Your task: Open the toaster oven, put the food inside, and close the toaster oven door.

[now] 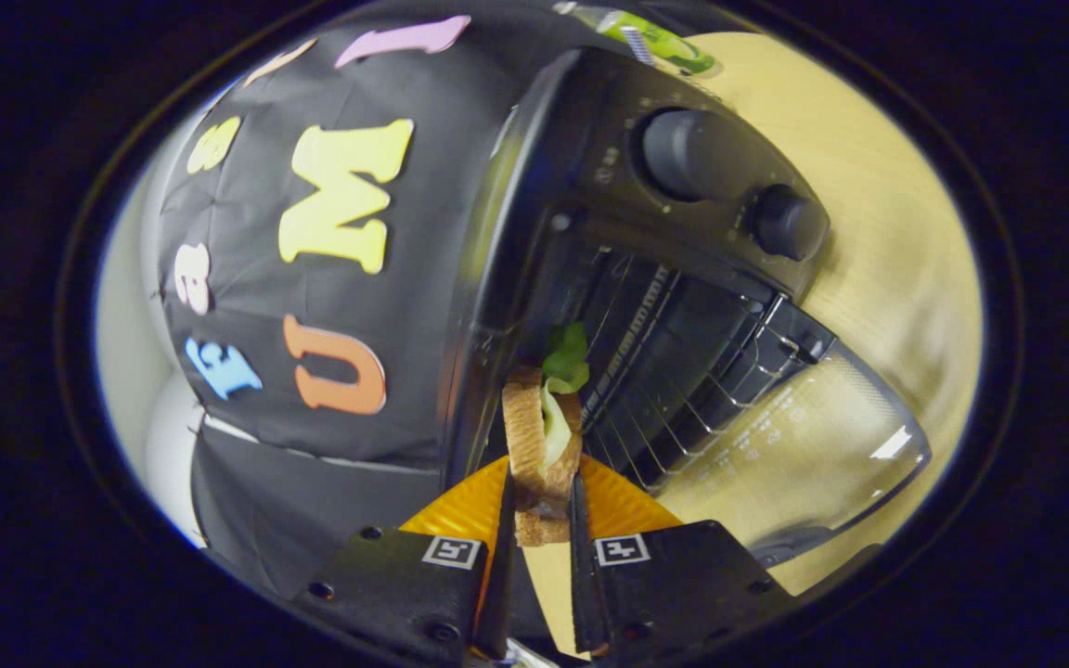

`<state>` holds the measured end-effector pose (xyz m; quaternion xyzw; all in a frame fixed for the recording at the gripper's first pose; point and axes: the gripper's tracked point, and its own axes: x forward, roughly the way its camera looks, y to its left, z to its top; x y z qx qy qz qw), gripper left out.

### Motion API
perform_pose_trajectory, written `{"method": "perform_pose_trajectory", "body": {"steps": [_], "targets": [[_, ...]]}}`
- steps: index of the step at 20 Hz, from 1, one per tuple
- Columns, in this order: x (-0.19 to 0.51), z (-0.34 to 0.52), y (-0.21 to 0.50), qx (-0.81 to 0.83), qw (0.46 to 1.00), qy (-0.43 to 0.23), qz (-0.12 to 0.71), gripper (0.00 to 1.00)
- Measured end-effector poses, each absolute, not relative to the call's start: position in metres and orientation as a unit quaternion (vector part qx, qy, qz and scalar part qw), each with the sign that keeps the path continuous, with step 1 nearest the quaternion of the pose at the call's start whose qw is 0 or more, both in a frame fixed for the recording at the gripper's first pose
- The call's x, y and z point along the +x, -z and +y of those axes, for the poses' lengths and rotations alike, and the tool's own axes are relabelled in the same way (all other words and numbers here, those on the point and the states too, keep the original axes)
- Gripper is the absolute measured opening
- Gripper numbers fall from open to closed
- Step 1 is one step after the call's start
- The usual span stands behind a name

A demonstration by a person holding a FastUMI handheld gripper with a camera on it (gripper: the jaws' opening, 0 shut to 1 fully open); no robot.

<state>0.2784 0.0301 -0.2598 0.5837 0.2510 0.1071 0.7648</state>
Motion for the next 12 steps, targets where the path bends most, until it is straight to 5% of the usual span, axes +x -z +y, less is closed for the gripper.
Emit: {"method": "perform_pose_trajectory", "body": {"steps": [8, 10, 12], "targets": [[0.305, 0.039, 0.278, 0.585, 0.773, -0.068, 0.236, 0.33], [0.303, 0.041, 0.284, 0.575, 0.779, -0.050, 0.244, 0.39], [0.303, 0.041, 0.294, 0.554, 0.789, -0.038, 0.263, 0.56]]}}
